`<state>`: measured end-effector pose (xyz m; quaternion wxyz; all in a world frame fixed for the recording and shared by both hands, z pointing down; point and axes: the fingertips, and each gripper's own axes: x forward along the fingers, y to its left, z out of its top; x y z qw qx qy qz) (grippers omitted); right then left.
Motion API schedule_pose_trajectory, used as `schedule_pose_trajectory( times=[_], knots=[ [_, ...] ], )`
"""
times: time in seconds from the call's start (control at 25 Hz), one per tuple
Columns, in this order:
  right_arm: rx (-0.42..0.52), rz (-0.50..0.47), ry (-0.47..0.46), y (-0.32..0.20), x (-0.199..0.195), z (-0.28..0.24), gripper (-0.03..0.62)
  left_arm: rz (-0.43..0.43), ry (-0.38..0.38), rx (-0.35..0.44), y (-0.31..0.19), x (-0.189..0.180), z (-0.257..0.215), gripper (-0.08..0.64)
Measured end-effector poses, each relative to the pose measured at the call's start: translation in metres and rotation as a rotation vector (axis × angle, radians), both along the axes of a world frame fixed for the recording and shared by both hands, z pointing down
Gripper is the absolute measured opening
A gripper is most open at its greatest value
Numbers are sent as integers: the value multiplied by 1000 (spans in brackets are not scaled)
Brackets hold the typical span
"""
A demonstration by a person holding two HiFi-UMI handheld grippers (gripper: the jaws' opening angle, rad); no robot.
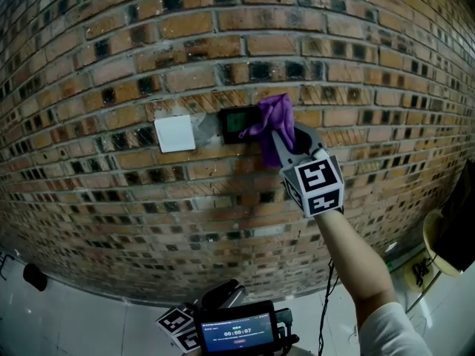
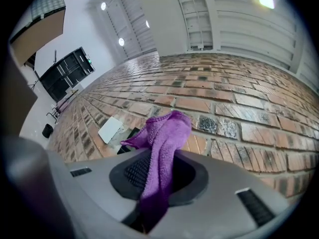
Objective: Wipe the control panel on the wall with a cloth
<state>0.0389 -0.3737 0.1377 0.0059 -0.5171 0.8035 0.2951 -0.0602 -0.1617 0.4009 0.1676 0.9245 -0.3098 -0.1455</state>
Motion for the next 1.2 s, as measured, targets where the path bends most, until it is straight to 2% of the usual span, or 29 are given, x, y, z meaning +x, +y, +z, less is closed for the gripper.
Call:
schedule_pose_trajectory(
  times=[0.2, 0.52, 0.68, 0.92, 1.2],
  knots=[
    [18, -60, 14, 9, -28, -5, 78, -25, -1, -3, 1, -8, 1, 110],
    [-1, -196, 35, 16, -103, 1, 78, -86, -5, -3, 5, -30, 0, 110],
    [-19, -231, 43, 10, -130, 8, 78, -119, -6, -7, 5, -43, 2, 110],
    [-49, -235, 57, -1, -142, 19, 78, -133, 0, -12, 6, -48, 3, 110],
    [-54, -191, 52, -8, -119, 17, 78, -115, 1, -16, 6, -40, 3, 110]
  ],
)
